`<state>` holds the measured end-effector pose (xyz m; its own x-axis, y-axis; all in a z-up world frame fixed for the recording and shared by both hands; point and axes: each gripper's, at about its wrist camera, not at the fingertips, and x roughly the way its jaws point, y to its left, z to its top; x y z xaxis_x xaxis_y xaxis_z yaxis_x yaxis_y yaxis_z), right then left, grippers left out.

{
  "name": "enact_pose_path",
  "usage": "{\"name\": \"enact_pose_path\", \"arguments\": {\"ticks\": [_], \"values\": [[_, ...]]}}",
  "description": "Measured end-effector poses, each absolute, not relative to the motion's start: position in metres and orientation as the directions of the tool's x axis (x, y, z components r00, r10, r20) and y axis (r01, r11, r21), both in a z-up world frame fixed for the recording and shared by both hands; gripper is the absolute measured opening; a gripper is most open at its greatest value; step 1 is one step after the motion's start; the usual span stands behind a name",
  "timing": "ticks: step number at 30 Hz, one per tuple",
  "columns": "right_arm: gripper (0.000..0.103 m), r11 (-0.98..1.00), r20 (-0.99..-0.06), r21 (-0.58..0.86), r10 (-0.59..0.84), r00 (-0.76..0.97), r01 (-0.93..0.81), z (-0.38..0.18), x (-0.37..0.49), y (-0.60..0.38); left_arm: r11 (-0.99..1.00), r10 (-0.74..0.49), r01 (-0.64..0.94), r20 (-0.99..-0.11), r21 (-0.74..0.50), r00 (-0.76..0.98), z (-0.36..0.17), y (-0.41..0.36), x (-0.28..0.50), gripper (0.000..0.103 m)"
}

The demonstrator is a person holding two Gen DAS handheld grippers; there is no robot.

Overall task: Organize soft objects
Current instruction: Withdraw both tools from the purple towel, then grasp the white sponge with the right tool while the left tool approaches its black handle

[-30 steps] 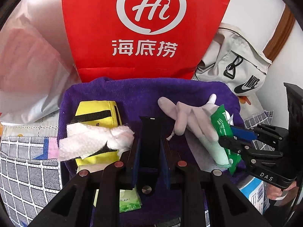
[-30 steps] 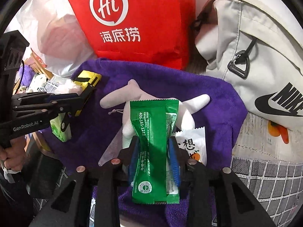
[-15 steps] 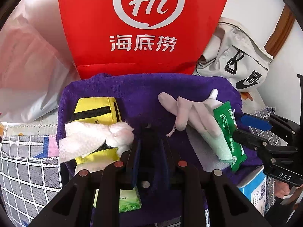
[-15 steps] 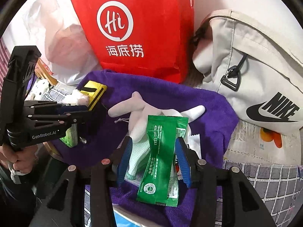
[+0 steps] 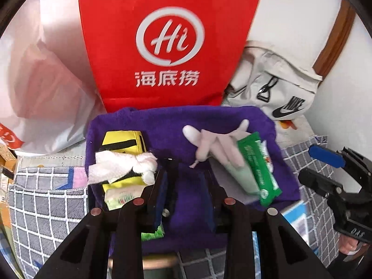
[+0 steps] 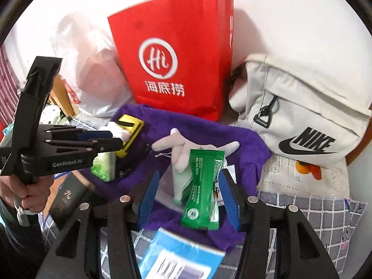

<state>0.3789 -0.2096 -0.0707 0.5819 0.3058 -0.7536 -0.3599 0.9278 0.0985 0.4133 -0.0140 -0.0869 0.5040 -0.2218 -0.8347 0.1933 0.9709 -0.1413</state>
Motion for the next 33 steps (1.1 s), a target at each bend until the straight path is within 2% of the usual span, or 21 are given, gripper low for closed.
{"name": "enact_pose_path", "arguments": {"ticks": [4,6,7,19,21,22,23,25,27,33], "values": [[0.053,0.930,-0.730,0.139,0.328,0.600,-0.340,-0.061,0.352,-0.212,0.968,-0.231,0.206,-0.819,-0.141,0.526,-0.065,-0.015,0.387,0.029],[0.053,0.930,-0.723,0.158,0.337,0.602,-0.331,-0.060,0.337,-0.213,0.969,-0.230,0.207,-0.811,-0.138,0.538,-0.056,-0.013,0.373,0.040],[0.053,0.928,-0.722,0.167,0.345,0.600,-0.333,-0.058,0.328,-0.214,0.969,-0.231,0.208,-0.806,-0.136,0.546,-0.052,-0.013,0.366,0.041],[0.054,0.890,-0.746,0.225,0.420,0.517,-0.398,-0.086,0.219,-0.211,0.964,-0.265,0.165,-0.791,-0.209,0.551,-0.057,0.009,0.267,0.044],[0.059,0.873,-0.750,0.234,0.442,0.492,-0.427,-0.097,0.201,-0.207,0.960,-0.280,0.152,-0.786,-0.235,0.551,-0.064,0.013,0.254,0.047],[0.067,0.868,-0.753,0.232,0.447,0.484,-0.440,-0.102,0.193,-0.205,0.958,-0.285,0.146,-0.786,-0.245,0.549,-0.068,0.013,0.250,0.047],[0.070,0.862,-0.750,0.225,0.451,0.484,-0.454,-0.107,0.184,-0.201,0.956,-0.293,0.145,-0.784,-0.256,0.547,-0.073,0.013,0.244,0.047],[0.071,0.849,-0.732,0.208,0.464,0.498,-0.485,-0.114,0.168,-0.196,0.952,-0.304,0.147,-0.789,-0.267,0.535,-0.083,0.013,0.233,0.047],[0.077,0.830,-0.726,0.209,0.486,0.487,-0.517,-0.121,0.157,-0.190,0.952,-0.304,0.148,-0.794,-0.267,0.526,-0.091,0.013,0.225,0.047],[0.079,0.814,-0.749,0.204,0.487,0.449,-0.543,-0.143,0.147,-0.177,0.949,-0.311,0.126,-0.805,-0.288,0.505,-0.118,0.027,0.201,0.047]]}}
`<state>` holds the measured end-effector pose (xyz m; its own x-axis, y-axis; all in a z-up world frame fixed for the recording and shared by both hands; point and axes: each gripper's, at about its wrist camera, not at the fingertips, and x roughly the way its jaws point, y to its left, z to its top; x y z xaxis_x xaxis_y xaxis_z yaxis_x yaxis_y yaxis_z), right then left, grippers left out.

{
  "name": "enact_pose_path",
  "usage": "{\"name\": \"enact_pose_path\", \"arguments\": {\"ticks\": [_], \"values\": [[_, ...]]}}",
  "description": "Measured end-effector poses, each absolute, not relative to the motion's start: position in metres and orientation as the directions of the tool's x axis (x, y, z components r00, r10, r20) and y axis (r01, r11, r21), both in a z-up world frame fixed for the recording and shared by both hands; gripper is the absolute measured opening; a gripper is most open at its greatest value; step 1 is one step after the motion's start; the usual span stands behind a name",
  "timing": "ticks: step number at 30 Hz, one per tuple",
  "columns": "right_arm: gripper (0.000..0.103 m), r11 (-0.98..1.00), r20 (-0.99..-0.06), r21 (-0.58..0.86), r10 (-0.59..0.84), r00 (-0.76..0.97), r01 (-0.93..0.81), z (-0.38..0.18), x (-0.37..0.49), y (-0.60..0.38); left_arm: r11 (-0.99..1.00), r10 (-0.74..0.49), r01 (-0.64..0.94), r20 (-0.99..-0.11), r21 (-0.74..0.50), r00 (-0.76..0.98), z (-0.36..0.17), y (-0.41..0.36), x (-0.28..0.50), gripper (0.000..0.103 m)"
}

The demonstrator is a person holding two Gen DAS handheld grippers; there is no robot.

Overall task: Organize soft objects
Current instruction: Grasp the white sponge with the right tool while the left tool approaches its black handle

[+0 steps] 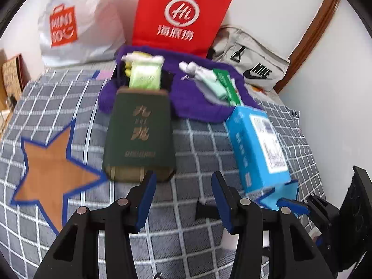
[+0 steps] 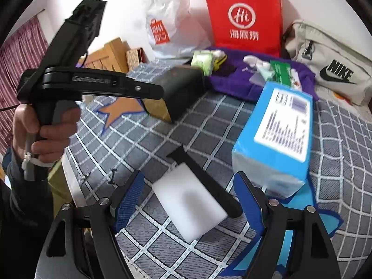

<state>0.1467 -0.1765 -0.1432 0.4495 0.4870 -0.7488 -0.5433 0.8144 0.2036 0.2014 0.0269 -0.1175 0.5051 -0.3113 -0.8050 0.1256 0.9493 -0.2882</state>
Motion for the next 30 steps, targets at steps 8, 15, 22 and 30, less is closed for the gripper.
{"name": "enact_pose_path", "arguments": {"ticks": [8,15,22,30], "values": [[0.078,0.817,-0.820,0.080,0.379,0.428,-0.571,-0.181,0.141,-0.149,0.946,-0.312,0.080,-0.821,-0.313,0.479,-0.140,0.045,0.181,0.047],[0.069,0.840,-0.767,0.075,0.393,0.507,-0.538,-0.166,0.126,-0.166,0.949,-0.311,0.091,-0.840,-0.303,0.446,-0.149,0.032,0.173,0.047],[0.070,0.898,-0.730,0.057,0.336,0.596,-0.436,-0.150,0.110,-0.213,0.944,-0.328,0.167,-0.862,-0.285,0.387,-0.167,-0.006,0.164,0.047],[0.070,0.948,-0.734,0.113,0.282,0.618,-0.299,-0.155,0.105,-0.268,0.930,-0.356,0.213,-0.875,-0.299,0.328,-0.176,-0.043,0.165,0.053]]}}
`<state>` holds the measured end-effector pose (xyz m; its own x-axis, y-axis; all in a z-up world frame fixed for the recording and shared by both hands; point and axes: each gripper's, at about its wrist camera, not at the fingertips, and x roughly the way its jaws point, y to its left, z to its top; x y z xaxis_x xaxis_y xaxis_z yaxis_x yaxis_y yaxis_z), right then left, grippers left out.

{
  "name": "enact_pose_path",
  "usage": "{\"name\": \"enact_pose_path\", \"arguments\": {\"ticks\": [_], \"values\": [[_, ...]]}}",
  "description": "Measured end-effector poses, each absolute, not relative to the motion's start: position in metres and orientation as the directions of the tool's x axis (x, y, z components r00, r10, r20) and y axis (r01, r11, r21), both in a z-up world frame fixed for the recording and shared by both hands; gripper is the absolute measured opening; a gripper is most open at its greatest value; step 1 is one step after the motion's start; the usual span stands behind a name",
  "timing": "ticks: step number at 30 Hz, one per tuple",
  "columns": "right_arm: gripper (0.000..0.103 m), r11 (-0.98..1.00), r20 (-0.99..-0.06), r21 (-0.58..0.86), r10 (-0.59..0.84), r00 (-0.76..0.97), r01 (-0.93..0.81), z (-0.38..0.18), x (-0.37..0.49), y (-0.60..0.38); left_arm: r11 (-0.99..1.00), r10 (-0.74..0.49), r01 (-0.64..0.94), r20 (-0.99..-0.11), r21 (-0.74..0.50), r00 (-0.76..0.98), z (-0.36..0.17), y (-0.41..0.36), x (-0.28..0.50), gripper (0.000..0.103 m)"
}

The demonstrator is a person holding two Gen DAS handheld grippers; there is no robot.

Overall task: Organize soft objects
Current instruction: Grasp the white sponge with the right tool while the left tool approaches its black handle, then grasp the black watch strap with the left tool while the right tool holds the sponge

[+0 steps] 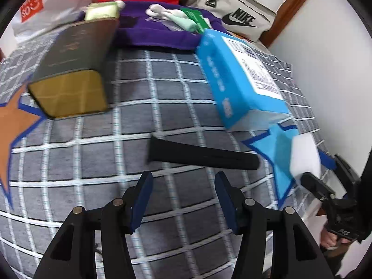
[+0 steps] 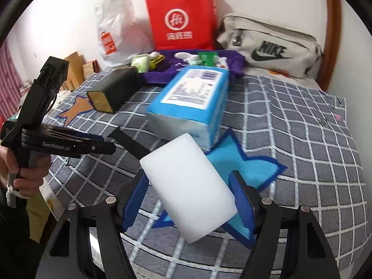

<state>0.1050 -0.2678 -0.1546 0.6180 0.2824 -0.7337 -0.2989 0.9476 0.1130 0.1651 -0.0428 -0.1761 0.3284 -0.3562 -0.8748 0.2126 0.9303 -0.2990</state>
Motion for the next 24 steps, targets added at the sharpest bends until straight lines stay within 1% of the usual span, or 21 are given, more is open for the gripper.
{"name": "enact_pose_path", "arguments": {"ticks": [7,9,11,15,19,21,24], "values": [[0.070,0.938,-0.719,0.166,0.327,0.614,-0.305,-0.163,0.107,-0.278,0.938,-0.345,0.170,-0.869,-0.302,0.355,-0.176,-0.055,0.177,0.054],[0.071,0.934,-0.718,0.180,0.339,0.608,-0.308,-0.165,0.108,-0.279,0.941,-0.338,0.150,-0.869,-0.304,0.362,-0.177,-0.060,0.185,0.061],[0.071,0.932,-0.715,0.193,0.347,0.606,-0.306,-0.167,0.109,-0.282,0.948,-0.317,0.135,-0.873,-0.287,0.369,-0.177,-0.067,0.190,0.065],[0.071,0.928,-0.711,0.227,0.366,0.601,-0.297,-0.170,0.112,-0.290,0.973,-0.222,0.141,-0.894,-0.180,0.390,-0.178,-0.089,0.195,0.075],[0.071,0.922,-0.708,0.253,0.383,0.594,-0.293,-0.173,0.114,-0.294,0.984,-0.102,0.177,-0.899,-0.028,0.427,-0.183,-0.109,0.190,0.075],[0.071,0.921,-0.708,0.256,0.385,0.592,-0.293,-0.173,0.115,-0.293,0.985,-0.081,0.174,-0.892,-0.003,0.444,-0.183,-0.111,0.187,0.076],[0.071,0.922,-0.709,0.252,0.382,0.593,-0.293,-0.173,0.114,-0.293,0.985,-0.087,0.173,-0.895,-0.011,0.438,-0.181,-0.106,0.185,0.078]]}}
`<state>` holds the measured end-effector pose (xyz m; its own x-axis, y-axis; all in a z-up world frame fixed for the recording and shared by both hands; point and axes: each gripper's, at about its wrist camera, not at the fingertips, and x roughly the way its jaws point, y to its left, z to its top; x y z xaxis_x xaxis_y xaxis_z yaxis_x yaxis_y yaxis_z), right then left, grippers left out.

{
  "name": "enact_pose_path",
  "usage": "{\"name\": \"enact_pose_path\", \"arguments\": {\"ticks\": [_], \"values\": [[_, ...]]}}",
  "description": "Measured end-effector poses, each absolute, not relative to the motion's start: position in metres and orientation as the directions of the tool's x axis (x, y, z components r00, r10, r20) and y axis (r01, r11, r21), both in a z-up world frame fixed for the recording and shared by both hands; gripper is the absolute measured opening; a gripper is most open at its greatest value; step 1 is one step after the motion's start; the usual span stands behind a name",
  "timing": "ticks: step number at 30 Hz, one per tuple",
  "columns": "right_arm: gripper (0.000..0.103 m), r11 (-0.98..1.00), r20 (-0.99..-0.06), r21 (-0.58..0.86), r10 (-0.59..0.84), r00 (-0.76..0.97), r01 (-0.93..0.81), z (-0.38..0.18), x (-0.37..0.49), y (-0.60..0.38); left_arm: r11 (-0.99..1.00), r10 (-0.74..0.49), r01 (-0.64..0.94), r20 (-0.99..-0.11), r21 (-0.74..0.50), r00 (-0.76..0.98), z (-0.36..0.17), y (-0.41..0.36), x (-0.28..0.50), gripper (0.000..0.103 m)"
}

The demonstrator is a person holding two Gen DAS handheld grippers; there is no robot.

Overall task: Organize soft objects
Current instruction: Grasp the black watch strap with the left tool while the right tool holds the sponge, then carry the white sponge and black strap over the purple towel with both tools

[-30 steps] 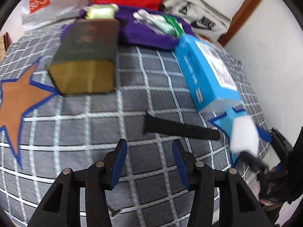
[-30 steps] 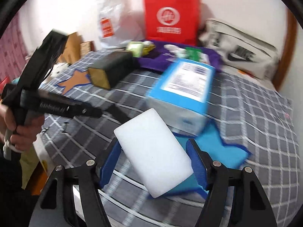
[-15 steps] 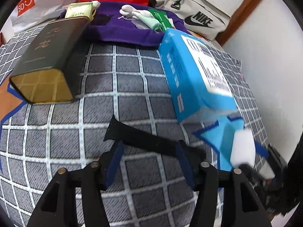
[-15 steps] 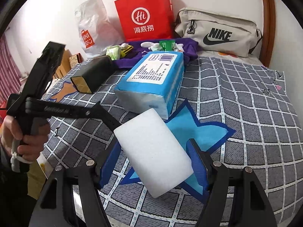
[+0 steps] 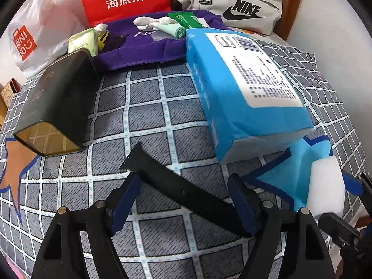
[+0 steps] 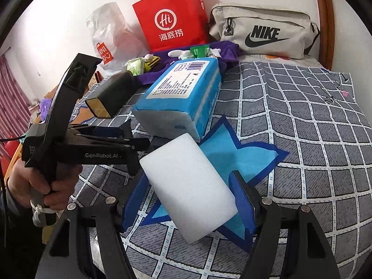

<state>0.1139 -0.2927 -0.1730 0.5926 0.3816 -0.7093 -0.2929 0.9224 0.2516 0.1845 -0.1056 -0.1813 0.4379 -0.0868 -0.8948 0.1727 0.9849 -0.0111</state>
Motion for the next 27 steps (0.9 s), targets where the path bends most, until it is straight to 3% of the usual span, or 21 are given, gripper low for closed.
{"name": "enact_pose_path", "arguments": {"ticks": [10,13,14,15,27], "values": [[0.071,0.925,-0.695,0.243,0.377,0.612,-0.293,-0.164,0.106,-0.288,0.994,-0.081,0.103,-0.899,-0.040,0.431,-0.179,-0.058,0.163,0.074],[0.071,0.926,-0.700,0.241,0.374,0.609,-0.292,-0.163,0.107,-0.285,0.986,-0.090,0.167,-0.876,-0.011,0.474,-0.179,-0.072,0.166,0.051],[0.071,0.927,-0.701,0.239,0.372,0.609,-0.290,-0.163,0.106,-0.285,0.981,-0.109,0.196,-0.871,-0.015,0.479,-0.178,-0.076,0.166,0.032],[0.071,0.928,-0.702,0.236,0.369,0.609,-0.289,-0.162,0.105,-0.284,0.973,-0.152,0.228,-0.869,-0.047,0.470,-0.177,-0.079,0.166,0.021],[0.071,0.927,-0.692,0.235,0.371,0.619,-0.293,-0.149,0.098,-0.277,0.968,-0.149,0.251,-0.864,-0.027,0.480,-0.178,-0.083,0.164,0.024]]}}
